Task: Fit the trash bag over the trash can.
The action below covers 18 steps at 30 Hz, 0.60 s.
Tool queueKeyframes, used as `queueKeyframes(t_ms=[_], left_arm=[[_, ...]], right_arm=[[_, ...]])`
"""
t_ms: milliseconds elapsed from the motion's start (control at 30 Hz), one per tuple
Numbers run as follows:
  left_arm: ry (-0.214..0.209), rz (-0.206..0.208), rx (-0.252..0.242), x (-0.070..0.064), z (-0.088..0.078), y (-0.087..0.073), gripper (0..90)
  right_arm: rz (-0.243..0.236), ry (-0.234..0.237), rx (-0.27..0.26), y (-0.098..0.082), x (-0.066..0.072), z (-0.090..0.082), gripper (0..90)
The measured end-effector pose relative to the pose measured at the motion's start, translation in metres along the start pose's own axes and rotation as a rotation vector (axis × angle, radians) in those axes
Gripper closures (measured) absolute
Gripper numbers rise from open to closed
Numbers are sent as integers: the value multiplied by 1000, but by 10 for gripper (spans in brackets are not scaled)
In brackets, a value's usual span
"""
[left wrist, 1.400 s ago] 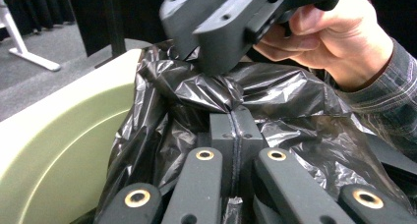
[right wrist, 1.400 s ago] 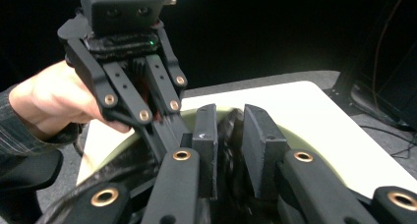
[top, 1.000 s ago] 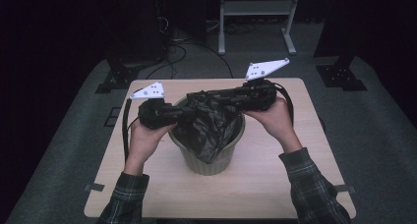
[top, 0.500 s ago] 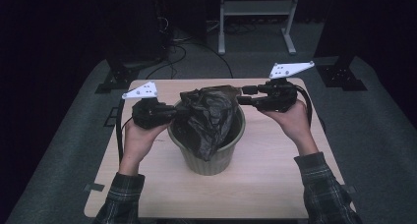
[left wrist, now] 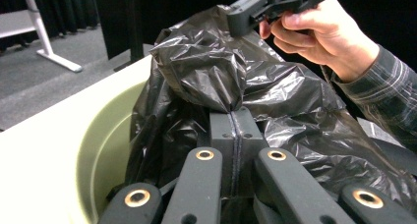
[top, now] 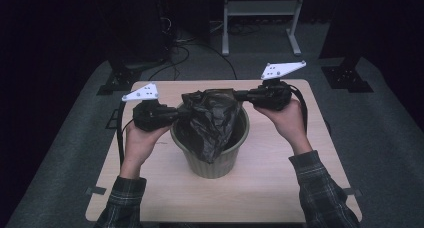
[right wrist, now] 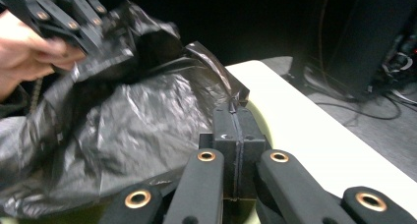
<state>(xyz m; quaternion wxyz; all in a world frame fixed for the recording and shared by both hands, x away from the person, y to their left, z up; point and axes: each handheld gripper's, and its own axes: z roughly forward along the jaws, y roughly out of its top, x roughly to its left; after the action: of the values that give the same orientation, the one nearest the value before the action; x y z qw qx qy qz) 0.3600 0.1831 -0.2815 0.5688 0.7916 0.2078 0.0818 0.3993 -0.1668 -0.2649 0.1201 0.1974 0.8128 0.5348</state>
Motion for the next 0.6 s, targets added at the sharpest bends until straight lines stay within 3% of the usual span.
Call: queueKeyframes(t_ms=[300,533,600], left_arm=[[65,-44,-44,15,-32,-11,899],[95,-66,-54,21,-47,-23,899],[101,-77,-54,22,-51,-27,899]], right_arm=[[41,-69,-6,-18,-17,-34,900],[61,-120,-15,-30,-26,-60,900],[78,-146,-22,-38,-30,-75,900]])
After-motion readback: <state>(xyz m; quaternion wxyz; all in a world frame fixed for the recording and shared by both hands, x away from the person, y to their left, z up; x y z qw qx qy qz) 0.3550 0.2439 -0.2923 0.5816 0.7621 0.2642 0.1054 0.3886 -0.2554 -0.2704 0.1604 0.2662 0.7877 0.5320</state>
